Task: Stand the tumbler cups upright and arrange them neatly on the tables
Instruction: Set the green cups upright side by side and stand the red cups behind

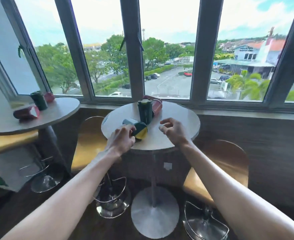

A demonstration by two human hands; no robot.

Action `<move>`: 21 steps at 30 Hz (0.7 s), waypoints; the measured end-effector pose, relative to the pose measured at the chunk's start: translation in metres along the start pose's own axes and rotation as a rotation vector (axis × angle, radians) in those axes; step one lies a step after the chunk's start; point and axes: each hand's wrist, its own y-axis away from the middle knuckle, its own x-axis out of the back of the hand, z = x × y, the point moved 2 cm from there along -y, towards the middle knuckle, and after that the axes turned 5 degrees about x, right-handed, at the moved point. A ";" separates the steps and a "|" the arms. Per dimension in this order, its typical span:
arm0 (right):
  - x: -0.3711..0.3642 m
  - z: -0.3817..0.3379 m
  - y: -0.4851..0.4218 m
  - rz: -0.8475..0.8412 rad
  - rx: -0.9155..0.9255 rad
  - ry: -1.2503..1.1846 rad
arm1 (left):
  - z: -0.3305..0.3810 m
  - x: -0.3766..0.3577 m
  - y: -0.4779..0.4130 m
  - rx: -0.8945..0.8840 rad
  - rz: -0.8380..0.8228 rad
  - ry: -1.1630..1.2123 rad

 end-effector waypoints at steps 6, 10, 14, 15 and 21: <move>-0.030 0.023 -0.122 -0.045 -0.004 0.046 | -0.043 -0.024 -0.101 -0.032 -0.075 -0.110; -0.054 0.032 -0.174 -0.034 -0.001 0.126 | -0.072 -0.034 -0.146 -0.148 -0.110 -0.219; -0.077 0.040 -0.206 -0.001 0.012 0.218 | -0.101 -0.059 -0.174 -0.376 -0.199 -0.283; -0.083 0.042 -0.210 0.005 0.011 0.246 | -0.105 -0.065 -0.177 -0.426 -0.212 -0.270; -0.108 0.049 -0.223 0.043 0.009 0.383 | -0.123 -0.079 -0.195 -0.720 -0.159 -0.223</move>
